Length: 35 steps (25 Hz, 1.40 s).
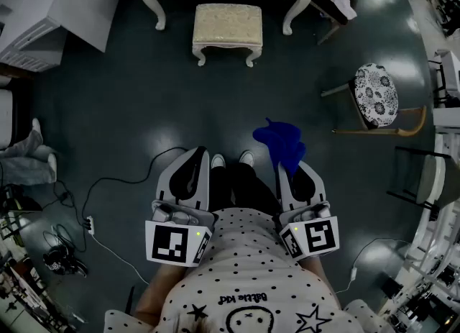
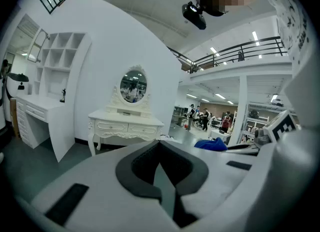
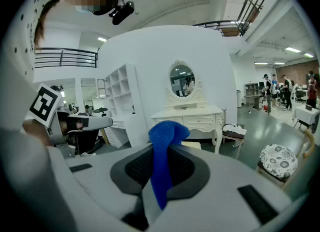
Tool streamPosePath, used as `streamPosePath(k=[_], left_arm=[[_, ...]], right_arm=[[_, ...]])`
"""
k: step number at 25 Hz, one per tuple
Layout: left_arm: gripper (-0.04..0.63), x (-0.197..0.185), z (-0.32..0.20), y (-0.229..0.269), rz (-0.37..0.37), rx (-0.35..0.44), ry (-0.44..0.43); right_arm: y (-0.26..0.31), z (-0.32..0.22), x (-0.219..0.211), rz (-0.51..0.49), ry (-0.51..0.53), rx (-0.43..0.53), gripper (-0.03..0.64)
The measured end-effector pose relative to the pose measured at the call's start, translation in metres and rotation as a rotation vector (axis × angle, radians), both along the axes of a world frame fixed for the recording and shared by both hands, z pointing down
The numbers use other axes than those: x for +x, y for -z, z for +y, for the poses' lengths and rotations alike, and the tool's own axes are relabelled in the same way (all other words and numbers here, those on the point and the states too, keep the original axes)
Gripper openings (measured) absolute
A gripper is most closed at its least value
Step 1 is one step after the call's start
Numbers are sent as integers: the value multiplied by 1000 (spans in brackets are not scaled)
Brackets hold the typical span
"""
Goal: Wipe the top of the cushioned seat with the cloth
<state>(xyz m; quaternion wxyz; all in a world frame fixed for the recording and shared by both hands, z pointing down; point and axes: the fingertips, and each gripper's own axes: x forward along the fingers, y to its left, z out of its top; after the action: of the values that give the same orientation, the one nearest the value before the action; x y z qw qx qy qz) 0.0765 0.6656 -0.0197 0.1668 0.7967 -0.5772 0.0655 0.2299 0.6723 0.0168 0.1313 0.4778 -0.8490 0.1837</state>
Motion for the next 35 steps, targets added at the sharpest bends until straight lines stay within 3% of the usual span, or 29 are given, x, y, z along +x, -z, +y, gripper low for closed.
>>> streamPosePath(k=[28,35], left_arm=[[-3,66,-8,10,-14,52,57],[-3,66,-18,11,-30,56,85]], right_arm=[[4,-13,69,-60,53,35,60],[3,-27,81,-71,41,41,61]])
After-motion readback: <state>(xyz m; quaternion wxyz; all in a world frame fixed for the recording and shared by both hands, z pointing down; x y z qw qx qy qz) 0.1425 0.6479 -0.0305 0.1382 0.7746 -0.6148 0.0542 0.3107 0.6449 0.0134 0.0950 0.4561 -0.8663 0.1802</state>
